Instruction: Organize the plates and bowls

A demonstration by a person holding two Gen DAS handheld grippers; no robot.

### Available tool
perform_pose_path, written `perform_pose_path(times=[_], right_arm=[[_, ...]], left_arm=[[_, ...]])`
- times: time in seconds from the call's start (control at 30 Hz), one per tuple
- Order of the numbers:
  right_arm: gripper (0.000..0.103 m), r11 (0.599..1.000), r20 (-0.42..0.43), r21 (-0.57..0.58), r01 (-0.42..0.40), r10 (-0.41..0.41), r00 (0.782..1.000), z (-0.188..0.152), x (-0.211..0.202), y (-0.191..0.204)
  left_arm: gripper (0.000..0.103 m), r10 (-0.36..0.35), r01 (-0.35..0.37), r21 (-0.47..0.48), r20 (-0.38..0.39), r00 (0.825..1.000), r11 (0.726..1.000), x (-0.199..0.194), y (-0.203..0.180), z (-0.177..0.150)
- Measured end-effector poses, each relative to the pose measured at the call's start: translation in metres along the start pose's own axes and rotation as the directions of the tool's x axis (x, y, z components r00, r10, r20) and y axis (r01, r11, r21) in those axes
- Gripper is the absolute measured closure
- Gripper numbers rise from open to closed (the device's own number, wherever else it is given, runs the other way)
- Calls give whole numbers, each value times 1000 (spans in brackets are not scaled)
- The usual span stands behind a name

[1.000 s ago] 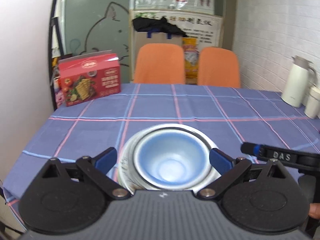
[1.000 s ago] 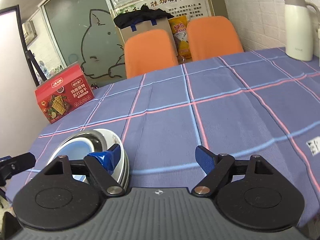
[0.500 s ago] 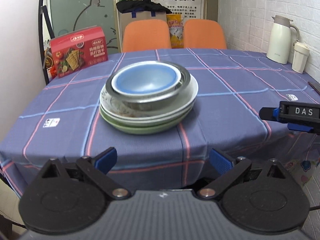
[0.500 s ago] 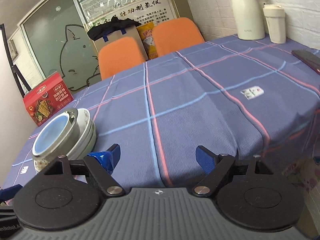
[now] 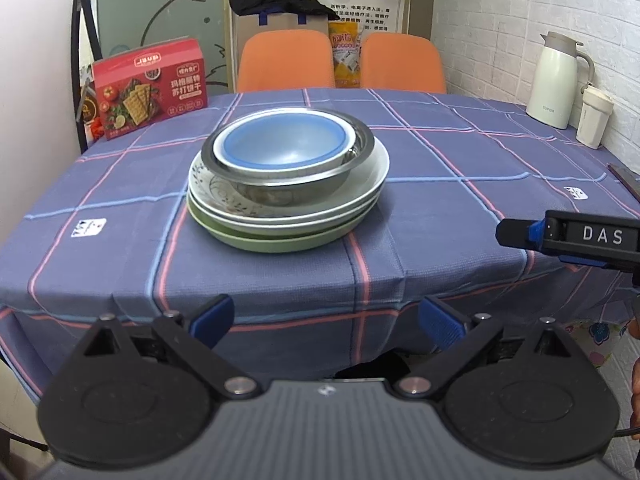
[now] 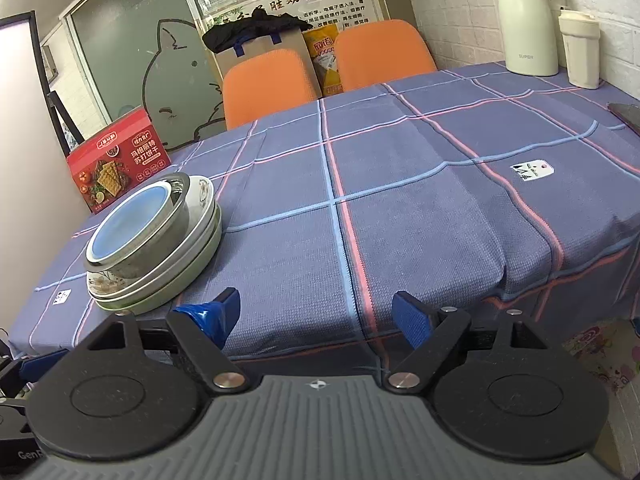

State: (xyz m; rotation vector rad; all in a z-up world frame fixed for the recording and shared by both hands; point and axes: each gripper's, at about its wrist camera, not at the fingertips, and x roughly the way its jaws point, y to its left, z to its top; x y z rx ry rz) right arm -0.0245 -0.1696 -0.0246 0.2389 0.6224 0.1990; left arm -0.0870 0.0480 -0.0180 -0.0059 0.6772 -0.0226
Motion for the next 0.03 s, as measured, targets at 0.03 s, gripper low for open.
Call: perform_pose_path(times=[0.03], right_arm=[[33,1000,0,-1,-1,1,1000,0,0,0]], left_arm=[[4,1,-1,-3,-3,1000,1000,0,0,0]])
